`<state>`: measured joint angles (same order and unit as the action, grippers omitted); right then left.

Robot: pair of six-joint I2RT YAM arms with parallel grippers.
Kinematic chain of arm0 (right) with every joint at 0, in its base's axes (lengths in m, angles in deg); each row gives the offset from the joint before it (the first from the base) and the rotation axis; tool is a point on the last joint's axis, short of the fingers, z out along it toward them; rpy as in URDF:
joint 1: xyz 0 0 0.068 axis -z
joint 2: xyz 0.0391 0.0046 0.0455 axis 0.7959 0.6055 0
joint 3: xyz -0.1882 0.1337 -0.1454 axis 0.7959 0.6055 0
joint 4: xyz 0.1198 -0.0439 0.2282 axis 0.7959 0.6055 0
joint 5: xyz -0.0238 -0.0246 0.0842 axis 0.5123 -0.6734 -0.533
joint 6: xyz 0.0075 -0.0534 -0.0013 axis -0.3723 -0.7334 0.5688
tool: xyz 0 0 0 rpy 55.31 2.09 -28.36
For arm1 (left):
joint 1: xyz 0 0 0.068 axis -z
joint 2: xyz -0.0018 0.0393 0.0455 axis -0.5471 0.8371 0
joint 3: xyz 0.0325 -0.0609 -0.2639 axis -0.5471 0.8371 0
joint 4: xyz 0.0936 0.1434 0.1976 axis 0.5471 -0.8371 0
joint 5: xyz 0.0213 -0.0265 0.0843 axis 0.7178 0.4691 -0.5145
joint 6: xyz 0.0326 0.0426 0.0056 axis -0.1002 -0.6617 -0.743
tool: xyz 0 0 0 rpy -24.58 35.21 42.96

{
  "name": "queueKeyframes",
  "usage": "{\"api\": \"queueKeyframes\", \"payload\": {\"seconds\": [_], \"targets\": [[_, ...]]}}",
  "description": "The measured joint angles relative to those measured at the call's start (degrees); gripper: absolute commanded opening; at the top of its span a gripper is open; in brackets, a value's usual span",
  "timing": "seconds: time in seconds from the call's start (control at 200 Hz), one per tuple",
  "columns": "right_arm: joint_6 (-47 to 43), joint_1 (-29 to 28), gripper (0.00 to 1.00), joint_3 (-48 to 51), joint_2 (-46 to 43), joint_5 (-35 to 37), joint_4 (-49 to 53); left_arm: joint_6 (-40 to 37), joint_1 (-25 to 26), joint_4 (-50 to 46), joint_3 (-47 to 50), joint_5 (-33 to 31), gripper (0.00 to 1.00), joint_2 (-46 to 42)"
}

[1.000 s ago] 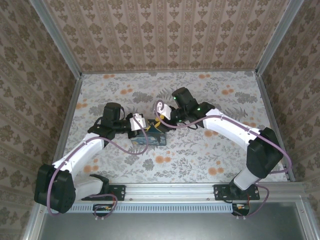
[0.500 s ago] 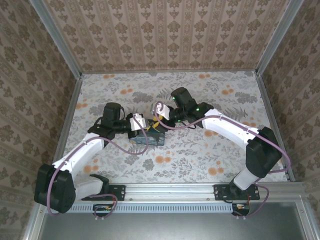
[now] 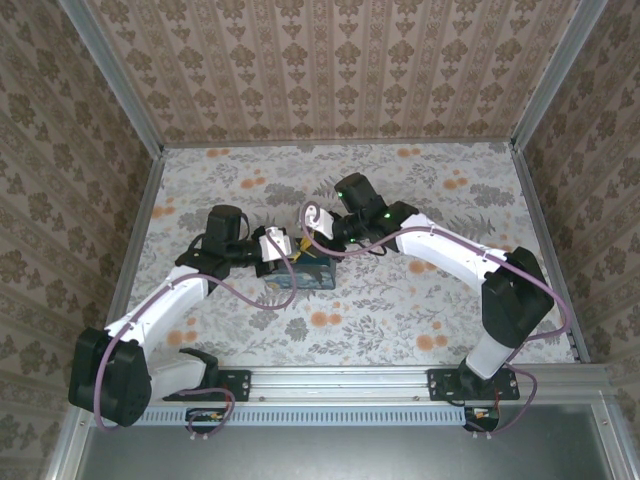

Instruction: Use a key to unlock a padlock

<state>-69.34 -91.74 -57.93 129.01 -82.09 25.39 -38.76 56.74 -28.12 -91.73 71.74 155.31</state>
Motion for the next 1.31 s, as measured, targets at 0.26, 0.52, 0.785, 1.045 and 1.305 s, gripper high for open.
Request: {"api": "queueKeyframes", "payload": {"seconds": [0.26, 0.52, 0.785, 1.045, 1.305], "targets": [[9.5, 0.0, 0.00, -3.0, 1.2, -0.2, 3.5, 0.5, 0.0, 0.1, 0.0, 0.0, 0.00, 0.0], [37.1, -1.1, 0.00, -7.6, 3.9, 2.3, 8.1, 1.3, -0.4, 0.0, 0.0, -2.8, 0.00, -0.1], [54.2, -1.9, 0.00, -7.5, 3.8, 4.4, 7.5, 1.5, -0.4, -0.1, 0.0, -3.8, 0.00, -0.1], [60.1, -1.5, 0.00, -4.8, 3.1, 3.5, 2.4, 3.7, -1.6, 0.0, 0.0, -3.2, 0.00, -0.4], [64.7, 1.5, 0.52, -1.0, 2.1, -3.8, -4.3, 5.2, -2.7, 0.5, 0.0, 0.6, 0.00, 0.2]]}}
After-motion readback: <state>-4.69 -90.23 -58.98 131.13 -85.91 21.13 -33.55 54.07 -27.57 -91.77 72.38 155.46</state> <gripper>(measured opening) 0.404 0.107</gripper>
